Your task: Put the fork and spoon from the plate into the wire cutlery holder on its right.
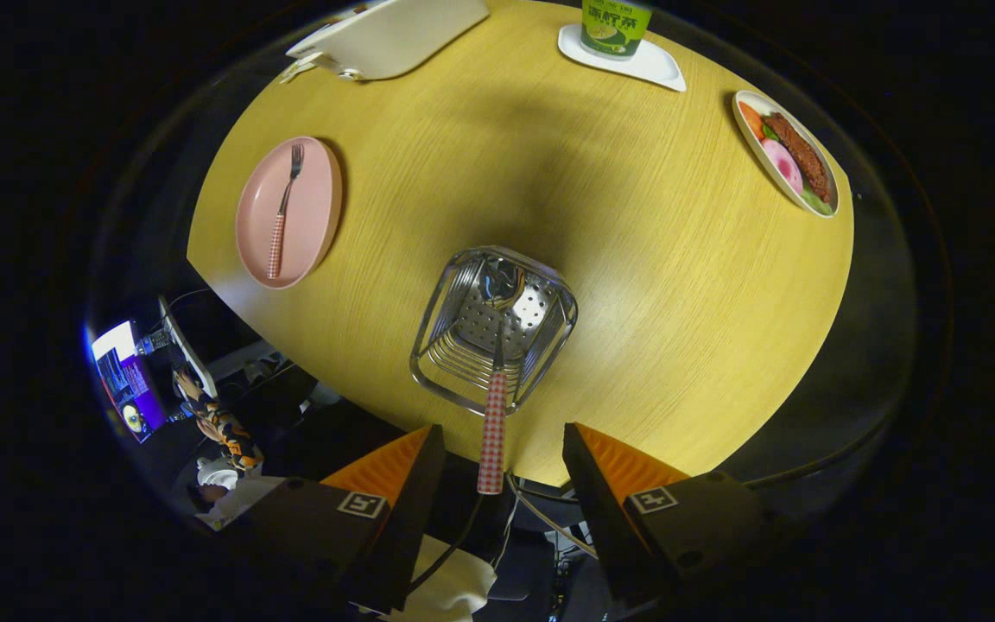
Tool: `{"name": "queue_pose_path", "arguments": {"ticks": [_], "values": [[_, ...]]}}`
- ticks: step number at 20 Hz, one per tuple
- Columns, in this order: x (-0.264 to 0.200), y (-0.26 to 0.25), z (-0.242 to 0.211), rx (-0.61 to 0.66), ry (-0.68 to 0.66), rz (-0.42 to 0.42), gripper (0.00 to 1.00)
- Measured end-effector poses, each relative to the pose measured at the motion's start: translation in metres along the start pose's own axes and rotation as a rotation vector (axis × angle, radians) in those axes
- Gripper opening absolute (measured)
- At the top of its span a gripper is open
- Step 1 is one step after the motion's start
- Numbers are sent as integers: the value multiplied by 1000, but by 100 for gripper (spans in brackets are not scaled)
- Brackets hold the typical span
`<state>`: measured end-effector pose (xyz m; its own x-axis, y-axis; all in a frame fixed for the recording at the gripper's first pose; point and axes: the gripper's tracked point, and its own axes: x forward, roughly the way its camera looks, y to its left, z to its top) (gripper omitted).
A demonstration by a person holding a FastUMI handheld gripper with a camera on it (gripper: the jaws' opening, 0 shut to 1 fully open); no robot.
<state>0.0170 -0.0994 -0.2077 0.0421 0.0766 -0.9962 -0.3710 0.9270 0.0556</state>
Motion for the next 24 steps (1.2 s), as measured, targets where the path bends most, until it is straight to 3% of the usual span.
{"name": "queue_pose_path", "arguments": {"ticks": [2, 16, 24], "values": [[-15, 9, 4, 18, -75, 18, 100], [-98, 70, 42, 54, -699, 9, 99], [-91, 150, 65, -20, -845, 15, 99]]}}
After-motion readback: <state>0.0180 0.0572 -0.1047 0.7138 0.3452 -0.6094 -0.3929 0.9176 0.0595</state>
